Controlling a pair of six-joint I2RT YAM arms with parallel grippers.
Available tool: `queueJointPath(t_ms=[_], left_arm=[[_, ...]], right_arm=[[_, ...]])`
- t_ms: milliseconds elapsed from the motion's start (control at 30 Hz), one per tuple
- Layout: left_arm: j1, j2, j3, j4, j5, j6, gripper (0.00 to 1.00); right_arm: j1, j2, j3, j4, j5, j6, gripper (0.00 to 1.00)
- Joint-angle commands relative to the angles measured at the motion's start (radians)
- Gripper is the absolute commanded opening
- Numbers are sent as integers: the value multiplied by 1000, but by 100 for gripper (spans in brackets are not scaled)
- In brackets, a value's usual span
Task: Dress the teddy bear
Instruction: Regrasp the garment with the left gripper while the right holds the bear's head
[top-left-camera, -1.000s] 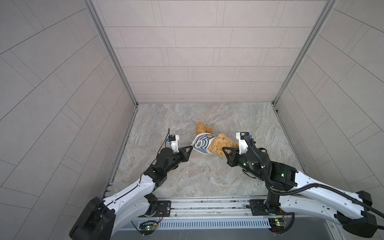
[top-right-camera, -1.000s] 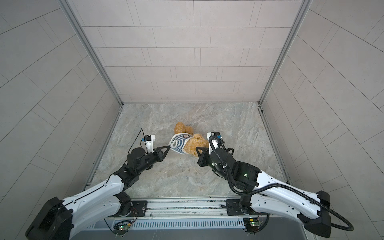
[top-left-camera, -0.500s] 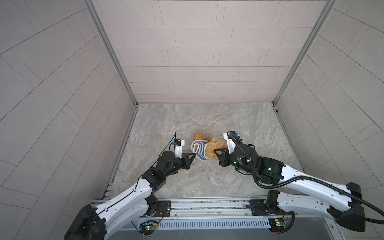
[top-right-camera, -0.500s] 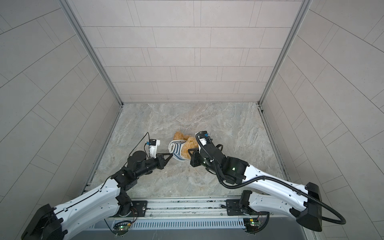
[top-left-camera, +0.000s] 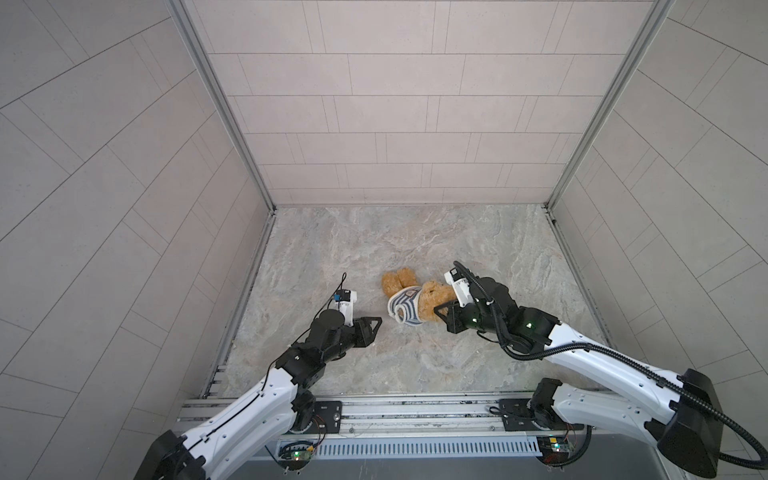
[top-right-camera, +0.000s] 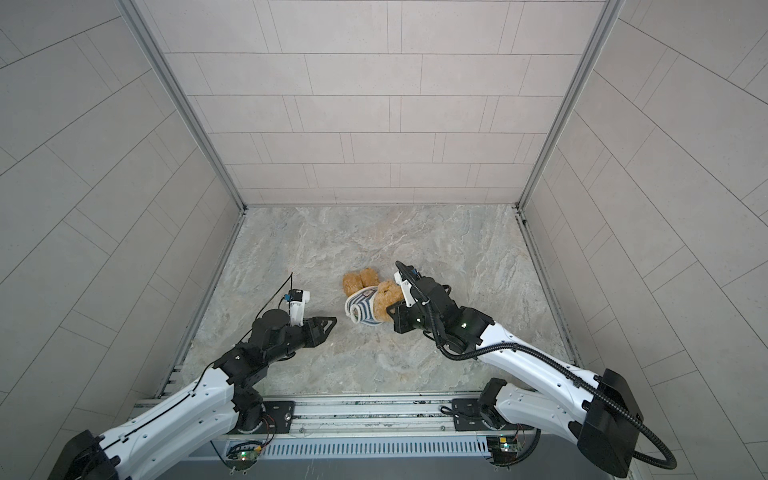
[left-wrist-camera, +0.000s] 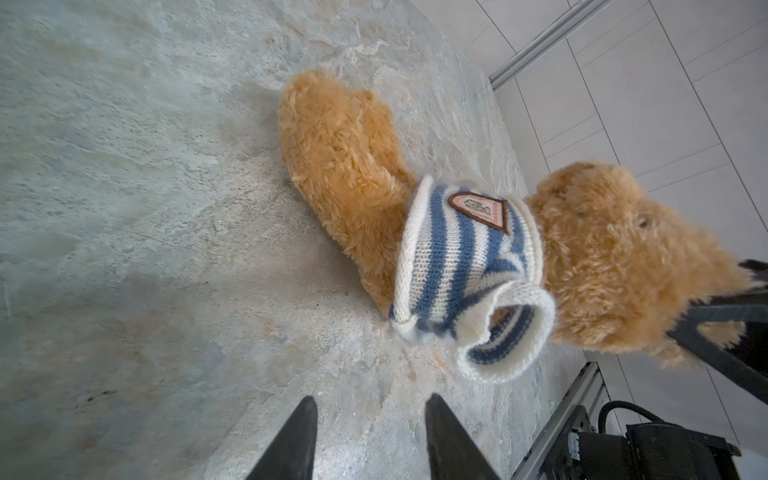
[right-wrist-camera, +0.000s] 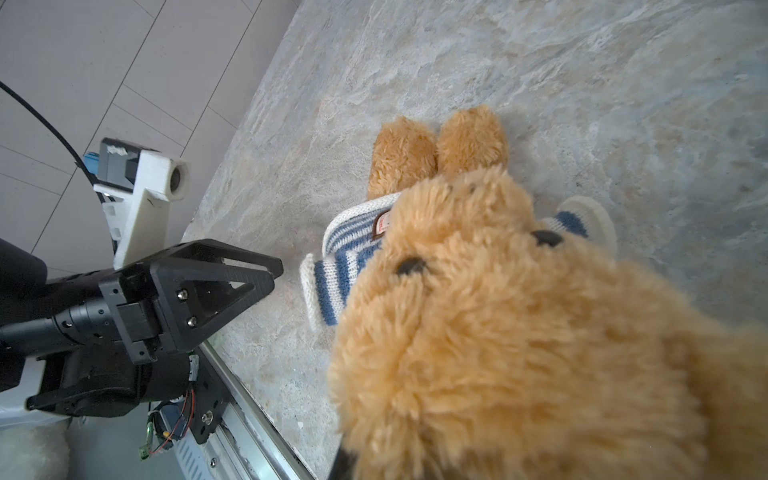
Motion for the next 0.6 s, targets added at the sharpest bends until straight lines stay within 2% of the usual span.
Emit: queueJointPath(t_ms=[0, 300, 567], left_arm=[[5, 13, 18, 17, 10, 15, 49], [11, 214, 67, 176, 47, 35, 48], [-4, 247, 111, 187, 62, 50, 45]], right_arm=[[-19, -12, 2, 7, -61, -43, 0], [-68, -36, -26, -24, -101, -52, 0], [-100, -40, -31, -58, -126, -67, 0]])
